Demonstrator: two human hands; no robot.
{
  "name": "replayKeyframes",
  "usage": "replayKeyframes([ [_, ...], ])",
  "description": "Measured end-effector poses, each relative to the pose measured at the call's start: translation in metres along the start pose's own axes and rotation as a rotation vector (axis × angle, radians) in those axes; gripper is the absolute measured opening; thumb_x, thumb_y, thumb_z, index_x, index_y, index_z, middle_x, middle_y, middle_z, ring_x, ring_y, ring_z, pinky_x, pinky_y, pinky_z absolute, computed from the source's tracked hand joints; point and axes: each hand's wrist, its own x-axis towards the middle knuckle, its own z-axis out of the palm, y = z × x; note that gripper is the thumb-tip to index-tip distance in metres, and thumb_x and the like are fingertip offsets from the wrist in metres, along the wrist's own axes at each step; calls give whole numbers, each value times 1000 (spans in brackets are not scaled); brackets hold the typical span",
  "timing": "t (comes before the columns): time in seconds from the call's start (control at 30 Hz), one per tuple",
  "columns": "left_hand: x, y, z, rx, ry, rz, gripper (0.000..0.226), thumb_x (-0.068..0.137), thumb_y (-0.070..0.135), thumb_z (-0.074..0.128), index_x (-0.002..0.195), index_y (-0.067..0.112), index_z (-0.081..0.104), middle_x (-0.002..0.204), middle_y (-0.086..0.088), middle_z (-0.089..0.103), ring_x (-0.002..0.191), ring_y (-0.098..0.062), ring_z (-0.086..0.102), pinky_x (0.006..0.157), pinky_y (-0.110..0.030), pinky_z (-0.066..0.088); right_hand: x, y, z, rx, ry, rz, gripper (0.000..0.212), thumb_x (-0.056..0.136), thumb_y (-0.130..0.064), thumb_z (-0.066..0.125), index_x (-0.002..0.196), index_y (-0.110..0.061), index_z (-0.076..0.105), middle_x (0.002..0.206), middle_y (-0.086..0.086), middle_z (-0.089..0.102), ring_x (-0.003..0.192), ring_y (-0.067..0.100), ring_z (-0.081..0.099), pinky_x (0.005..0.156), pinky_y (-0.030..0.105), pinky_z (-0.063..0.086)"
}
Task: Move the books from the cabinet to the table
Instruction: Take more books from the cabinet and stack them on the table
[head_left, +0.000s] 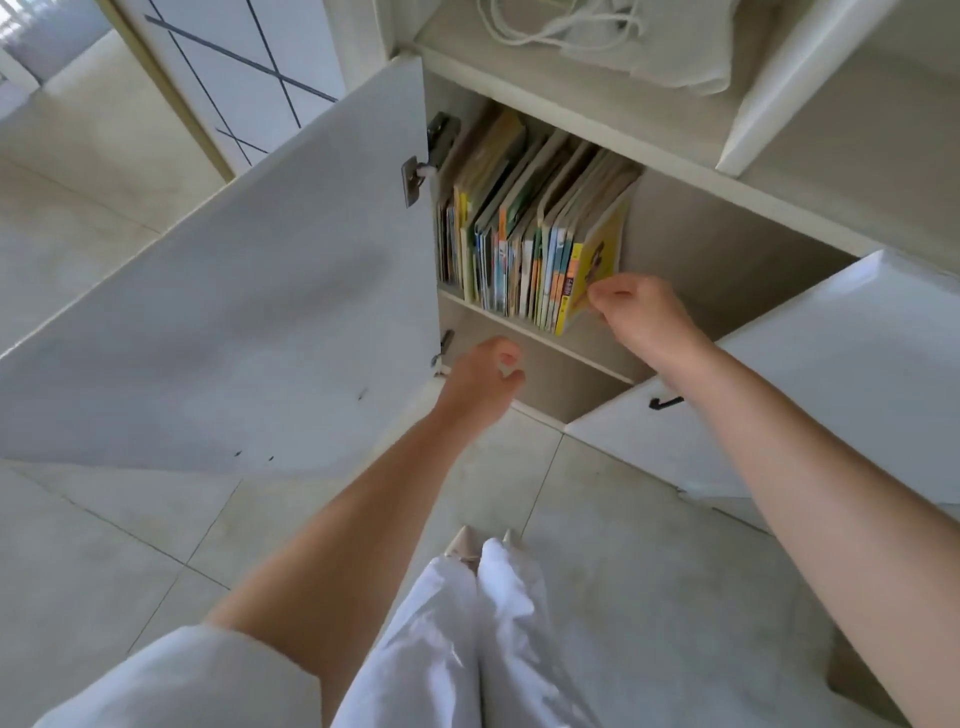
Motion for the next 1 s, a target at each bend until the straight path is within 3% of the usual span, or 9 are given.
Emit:
replayKeyframes([
  [0.1,28,-3,12,-55,52,7,27,92,11,58,119,11,60,113,-1,64,97,-11,58,85,-22,46,29,12,7,40,-7,38,29,96,-24,46,97,-2,65,106,20,66,103,38,61,95,52,48],
  [0.2,58,-6,27,-113,123,27,28,92,9,57,121,11,59,115,-2,63,100,-12,59,88,-21,47,63,20,16,112,-35,119,22,97,-29,48,87,-15,63,99,12,66,103,31,62,96,47,49],
  [0.3,91,-7,40,-101,156,40,34,94,12,57,128,13,55,127,-1,60,106,-12,60,75,-12,46,104,22,24,203,3,215,20,95,-36,52,97,-17,61,92,3,63,93,21,63,89,38,54],
  [0.47,135,-3,61,-148,213,88,43,91,12,60,133,14,51,136,-3,56,119,-21,58,100,-43,49,152,16,21,257,19,276,46,91,-48,56,120,-14,47,78,-4,54,72,15,59,81,37,54],
  [0.53,150,1,68,-161,258,99,47,90,11,61,136,14,48,138,-3,54,120,-21,57,101,-42,48,168,11,18,279,-5,290,64,87,-53,58,134,-15,39,92,0,54,73,19,58,84,41,53],
  [0.6,158,5,75,-188,315,110,49,89,10,62,136,13,46,138,-4,53,121,-22,55,102,-41,47,179,6,15,300,-41,302,79,82,-59,60,143,-17,32,125,7,53,91,29,62,87,46,52],
  [0.67,164,6,81,-222,377,107,47,89,10,63,133,11,47,134,-4,53,118,-23,56,99,-41,48,187,5,15,292,-79,310,84,78,-62,63,143,-19,33,140,11,48,107,38,60,90,51,52],
  [0.9,171,1,104,-260,477,141,46,88,12,63,131,15,49,128,-3,53,113,-22,57,87,-40,55,198,21,18,347,-180,344,67,82,-51,66,134,-16,43,133,14,51,101,37,62,94,51,51],
  [1.0,170,-5,110,-249,467,147,47,88,12,62,133,17,48,128,-2,54,113,-22,57,86,-41,56,197,26,15,383,-184,343,64,82,-47,68,134,-16,45,130,16,51,94,35,66,87,48,55],
])
